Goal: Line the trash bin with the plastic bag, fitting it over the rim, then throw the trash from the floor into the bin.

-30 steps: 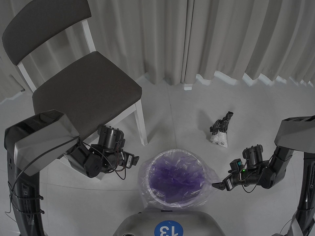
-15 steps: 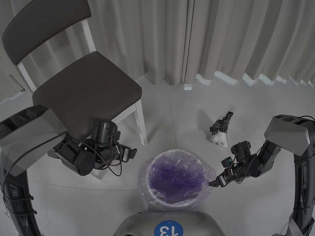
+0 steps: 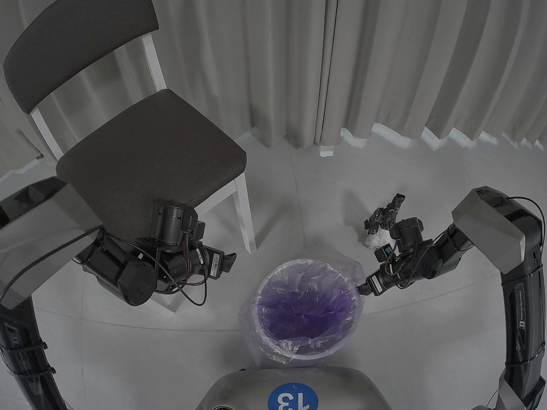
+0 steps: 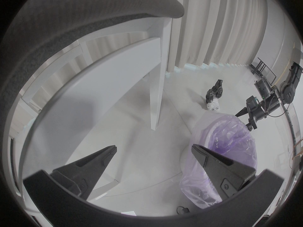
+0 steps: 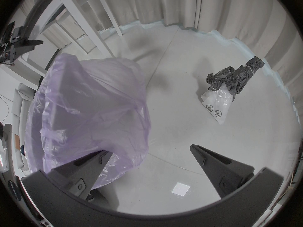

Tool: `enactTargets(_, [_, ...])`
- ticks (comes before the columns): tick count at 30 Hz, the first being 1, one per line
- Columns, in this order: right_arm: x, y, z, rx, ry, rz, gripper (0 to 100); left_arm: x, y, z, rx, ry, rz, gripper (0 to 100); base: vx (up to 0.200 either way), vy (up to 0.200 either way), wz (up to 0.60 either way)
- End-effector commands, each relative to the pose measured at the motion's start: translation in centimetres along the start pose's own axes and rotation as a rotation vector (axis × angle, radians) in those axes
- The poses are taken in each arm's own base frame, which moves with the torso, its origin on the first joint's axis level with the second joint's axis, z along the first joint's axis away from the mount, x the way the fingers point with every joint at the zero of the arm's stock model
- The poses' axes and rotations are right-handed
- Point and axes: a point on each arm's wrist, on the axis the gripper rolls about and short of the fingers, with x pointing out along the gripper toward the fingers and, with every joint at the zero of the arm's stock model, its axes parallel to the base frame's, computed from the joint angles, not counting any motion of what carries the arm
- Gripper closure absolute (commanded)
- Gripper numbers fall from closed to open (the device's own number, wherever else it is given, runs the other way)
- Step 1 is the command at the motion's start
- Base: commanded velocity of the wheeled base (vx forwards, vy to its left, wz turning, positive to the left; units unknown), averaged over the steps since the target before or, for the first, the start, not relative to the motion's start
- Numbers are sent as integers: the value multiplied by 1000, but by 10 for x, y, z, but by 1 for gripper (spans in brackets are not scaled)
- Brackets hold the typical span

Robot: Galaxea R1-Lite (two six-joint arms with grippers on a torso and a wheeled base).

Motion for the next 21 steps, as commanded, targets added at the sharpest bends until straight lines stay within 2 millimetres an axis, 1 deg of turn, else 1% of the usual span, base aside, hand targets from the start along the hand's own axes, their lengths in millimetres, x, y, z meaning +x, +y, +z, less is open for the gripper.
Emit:
enactTargets(1, [5, -1, -1, 3, -2, -2, 0, -7, 0, 2, -12, -9, -2, 0, 0, 0, 0])
enactTargets(5, [6, -5, -3, 8, 0, -21, 0, -9, -2, 0, -19, -5, -6, 0, 0, 0, 0])
enactTargets(8, [8, -5, -5, 10, 14, -19, 0, -10, -2, 1, -22, -6, -7, 0, 0, 0, 0])
enactTargets(15, [9, -4, -5, 9, 26, -11, 0, -15, -1, 2, -33, -14, -5, 0, 0, 0, 0])
enactTargets(18, [5, -1, -16, 9, 65, -1, 0, -17, 0, 4, -36, -20, -4, 0, 0, 0, 0])
enactTargets(19, [-1, -1, -19, 15, 68, 0, 0, -18, 0, 4, -36, -21, -4, 0, 0, 0, 0])
enactTargets(21, [-20, -6, -20, 34, 48, -9, 0, -21, 1, 5, -37, -24, -2, 0, 0, 0, 0])
